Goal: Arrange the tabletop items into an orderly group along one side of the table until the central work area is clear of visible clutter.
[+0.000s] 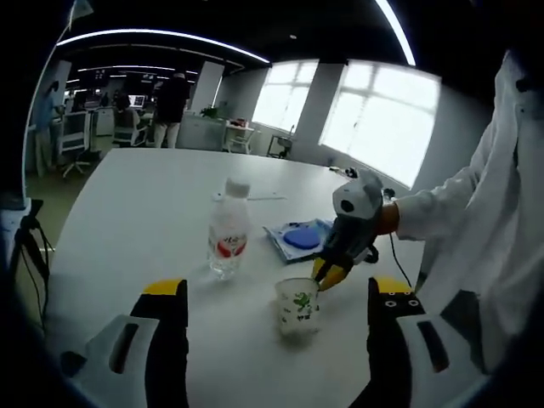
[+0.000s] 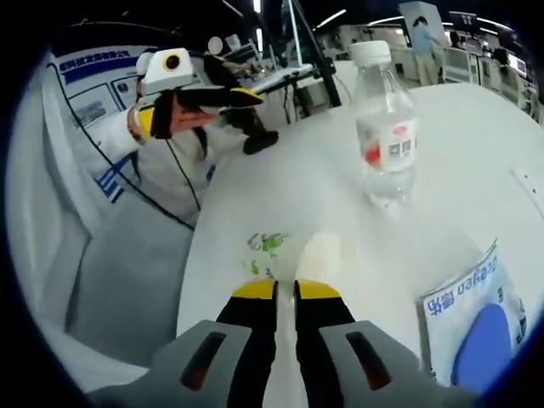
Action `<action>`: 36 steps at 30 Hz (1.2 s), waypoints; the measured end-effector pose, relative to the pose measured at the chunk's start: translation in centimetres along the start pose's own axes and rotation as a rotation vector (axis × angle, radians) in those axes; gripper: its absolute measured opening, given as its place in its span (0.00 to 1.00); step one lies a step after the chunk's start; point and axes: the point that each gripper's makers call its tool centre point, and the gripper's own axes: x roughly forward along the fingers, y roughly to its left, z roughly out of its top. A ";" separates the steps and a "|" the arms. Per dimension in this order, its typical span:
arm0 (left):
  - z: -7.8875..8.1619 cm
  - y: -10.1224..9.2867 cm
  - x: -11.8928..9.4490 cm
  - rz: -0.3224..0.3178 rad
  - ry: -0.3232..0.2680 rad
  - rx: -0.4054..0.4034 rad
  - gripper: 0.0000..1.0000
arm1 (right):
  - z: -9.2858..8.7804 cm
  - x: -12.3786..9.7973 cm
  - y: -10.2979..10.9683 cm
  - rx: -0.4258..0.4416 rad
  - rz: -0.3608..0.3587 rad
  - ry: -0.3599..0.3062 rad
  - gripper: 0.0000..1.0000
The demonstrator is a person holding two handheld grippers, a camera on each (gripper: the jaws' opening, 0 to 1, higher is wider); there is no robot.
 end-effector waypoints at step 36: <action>-0.1 -0.8 -0.4 -0.014 -0.034 -0.008 0.88 | 4.5 -6.4 -5.6 -0.634 -0.285 0.417 0.00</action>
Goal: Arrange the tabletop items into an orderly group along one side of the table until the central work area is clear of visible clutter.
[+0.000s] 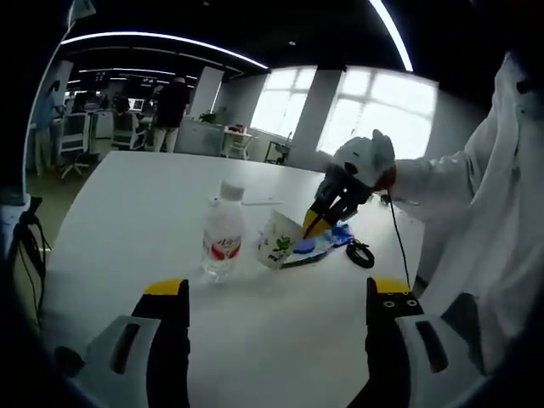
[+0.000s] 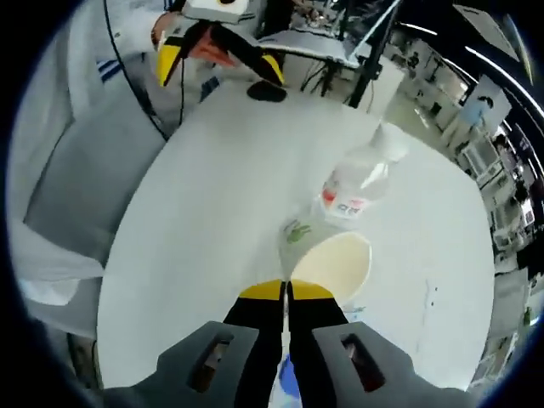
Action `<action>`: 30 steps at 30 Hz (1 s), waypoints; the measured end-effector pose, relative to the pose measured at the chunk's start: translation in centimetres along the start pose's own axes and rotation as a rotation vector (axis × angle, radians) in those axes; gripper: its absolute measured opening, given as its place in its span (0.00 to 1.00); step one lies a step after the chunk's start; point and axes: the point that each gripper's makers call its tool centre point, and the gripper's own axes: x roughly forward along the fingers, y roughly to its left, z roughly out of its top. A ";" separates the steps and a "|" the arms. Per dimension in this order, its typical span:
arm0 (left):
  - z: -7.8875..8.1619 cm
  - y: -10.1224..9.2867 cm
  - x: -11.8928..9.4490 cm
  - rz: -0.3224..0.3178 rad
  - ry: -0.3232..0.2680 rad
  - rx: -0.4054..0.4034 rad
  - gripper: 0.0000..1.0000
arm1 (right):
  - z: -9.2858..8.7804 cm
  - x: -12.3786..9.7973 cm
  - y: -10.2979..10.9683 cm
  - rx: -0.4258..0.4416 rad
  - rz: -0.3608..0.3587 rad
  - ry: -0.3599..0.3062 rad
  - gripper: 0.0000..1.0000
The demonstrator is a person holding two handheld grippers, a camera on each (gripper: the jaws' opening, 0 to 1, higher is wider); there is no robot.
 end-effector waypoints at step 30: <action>-1.1 0.6 -0.4 0.014 -0.013 -0.040 0.87 | -2.4 3.0 -2.2 -0.565 0.061 0.343 0.00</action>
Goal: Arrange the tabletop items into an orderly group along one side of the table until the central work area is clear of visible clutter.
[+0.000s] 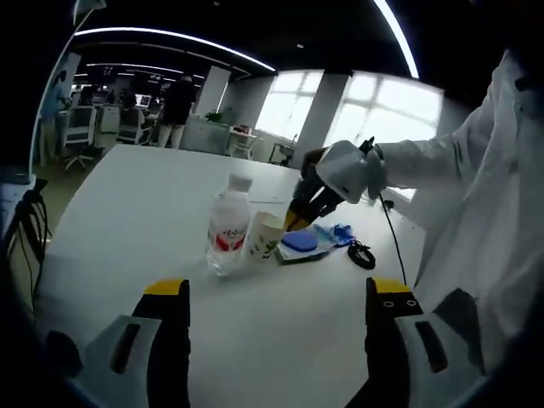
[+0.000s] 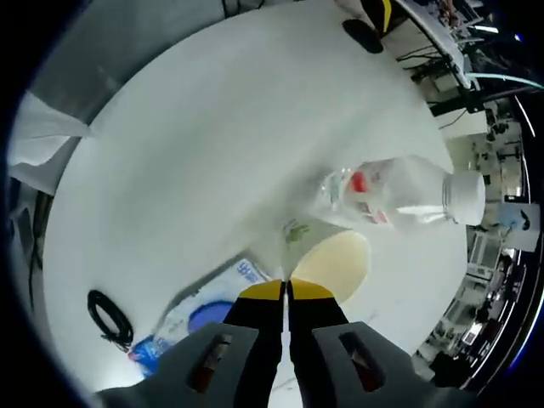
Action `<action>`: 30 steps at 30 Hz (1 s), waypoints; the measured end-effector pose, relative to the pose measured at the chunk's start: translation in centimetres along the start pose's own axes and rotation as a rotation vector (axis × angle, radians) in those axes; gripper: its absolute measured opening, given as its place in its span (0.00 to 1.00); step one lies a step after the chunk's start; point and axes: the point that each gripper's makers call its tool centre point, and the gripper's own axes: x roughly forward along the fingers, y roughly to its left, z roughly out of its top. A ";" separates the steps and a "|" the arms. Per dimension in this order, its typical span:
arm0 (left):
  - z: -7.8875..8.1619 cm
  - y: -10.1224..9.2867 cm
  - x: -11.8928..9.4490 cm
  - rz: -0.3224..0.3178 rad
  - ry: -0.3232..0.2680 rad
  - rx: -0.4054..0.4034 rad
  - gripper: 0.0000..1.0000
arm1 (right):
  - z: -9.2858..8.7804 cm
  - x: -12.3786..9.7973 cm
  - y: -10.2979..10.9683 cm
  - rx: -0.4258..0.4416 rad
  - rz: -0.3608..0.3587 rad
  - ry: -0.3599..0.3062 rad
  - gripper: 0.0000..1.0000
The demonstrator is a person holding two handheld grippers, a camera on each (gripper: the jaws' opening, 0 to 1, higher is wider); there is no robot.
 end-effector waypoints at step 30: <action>-0.2 0.1 0.0 0.003 -0.014 -0.015 0.87 | 1.1 0.8 0.1 0.022 0.024 -0.029 0.11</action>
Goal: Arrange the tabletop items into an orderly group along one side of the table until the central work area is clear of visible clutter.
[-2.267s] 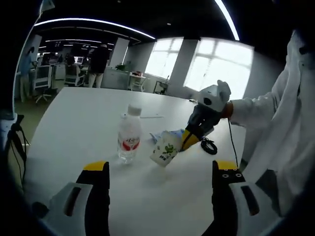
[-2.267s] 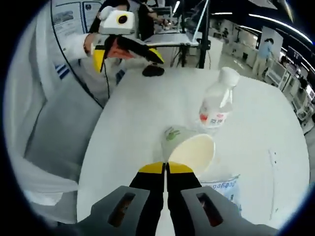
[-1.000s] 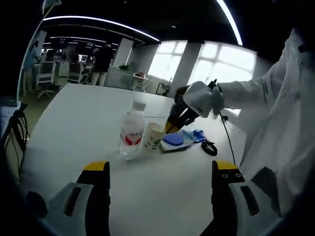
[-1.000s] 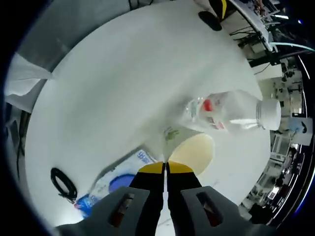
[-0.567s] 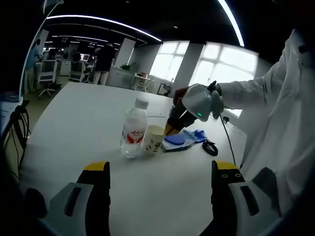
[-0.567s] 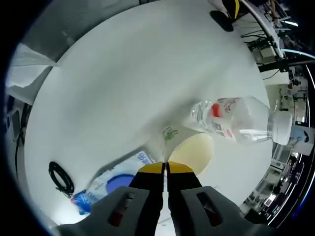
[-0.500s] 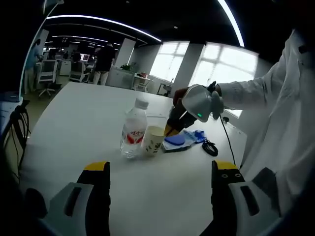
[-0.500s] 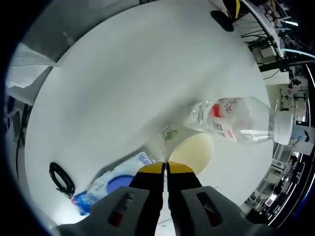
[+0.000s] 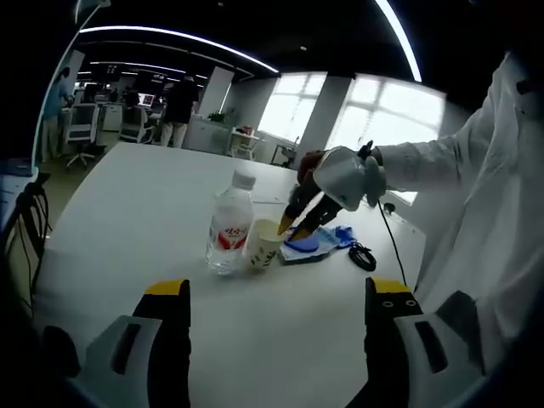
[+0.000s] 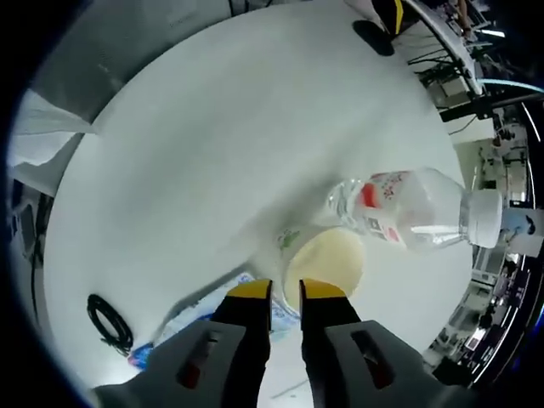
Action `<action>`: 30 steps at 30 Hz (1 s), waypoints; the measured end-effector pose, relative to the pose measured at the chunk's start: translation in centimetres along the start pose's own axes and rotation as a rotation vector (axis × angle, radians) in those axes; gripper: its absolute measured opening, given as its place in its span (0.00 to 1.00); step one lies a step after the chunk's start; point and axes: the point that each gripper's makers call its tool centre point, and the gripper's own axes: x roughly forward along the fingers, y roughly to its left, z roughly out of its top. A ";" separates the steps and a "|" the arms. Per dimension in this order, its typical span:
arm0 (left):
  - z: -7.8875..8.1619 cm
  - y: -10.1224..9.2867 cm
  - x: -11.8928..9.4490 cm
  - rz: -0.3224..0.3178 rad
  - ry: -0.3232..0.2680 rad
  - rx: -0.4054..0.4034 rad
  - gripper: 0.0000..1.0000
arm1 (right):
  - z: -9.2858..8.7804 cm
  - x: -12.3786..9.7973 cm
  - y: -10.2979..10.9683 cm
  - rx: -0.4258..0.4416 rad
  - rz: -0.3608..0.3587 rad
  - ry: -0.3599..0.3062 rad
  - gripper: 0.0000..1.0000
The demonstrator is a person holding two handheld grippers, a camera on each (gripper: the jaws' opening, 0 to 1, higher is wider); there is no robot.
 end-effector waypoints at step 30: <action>0.8 -0.7 0.1 -0.015 0.007 0.030 0.87 | 1.4 -1.7 -0.9 0.163 -0.116 -0.107 0.38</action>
